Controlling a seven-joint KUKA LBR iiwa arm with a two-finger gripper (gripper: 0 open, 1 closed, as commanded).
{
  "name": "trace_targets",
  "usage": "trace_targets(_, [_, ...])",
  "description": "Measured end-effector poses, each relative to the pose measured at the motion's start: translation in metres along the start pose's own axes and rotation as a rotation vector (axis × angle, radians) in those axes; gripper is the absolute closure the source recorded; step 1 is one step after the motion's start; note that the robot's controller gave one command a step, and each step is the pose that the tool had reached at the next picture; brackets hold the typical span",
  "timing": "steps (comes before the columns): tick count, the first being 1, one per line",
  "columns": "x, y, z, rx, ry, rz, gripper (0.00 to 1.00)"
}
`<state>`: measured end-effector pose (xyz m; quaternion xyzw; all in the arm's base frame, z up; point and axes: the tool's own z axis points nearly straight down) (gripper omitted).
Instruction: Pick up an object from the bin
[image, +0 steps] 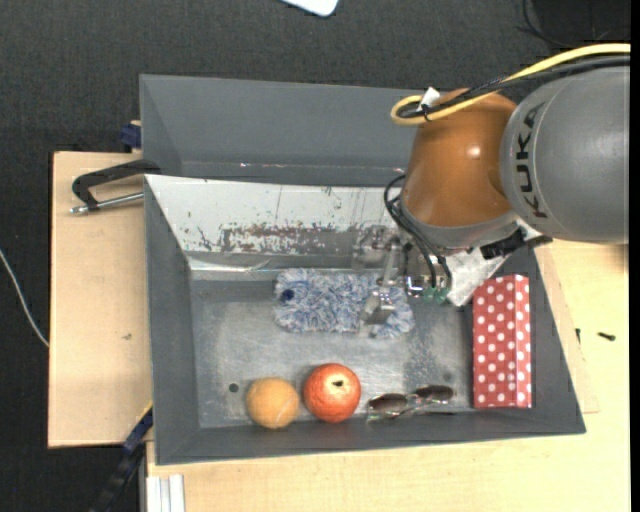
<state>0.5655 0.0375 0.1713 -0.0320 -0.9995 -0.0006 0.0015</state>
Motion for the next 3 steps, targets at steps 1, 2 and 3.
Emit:
trace_targets(1, [-0.018,0.005,0.093,-0.002,-0.017,0.014,1.00])
trace_targets(2, [-0.018,0.005,0.093,-0.002,-0.017,0.014,1.00])
trace_targets(3, [-0.020,-0.004,-0.048,0.000,-0.011,-0.060,1.00])
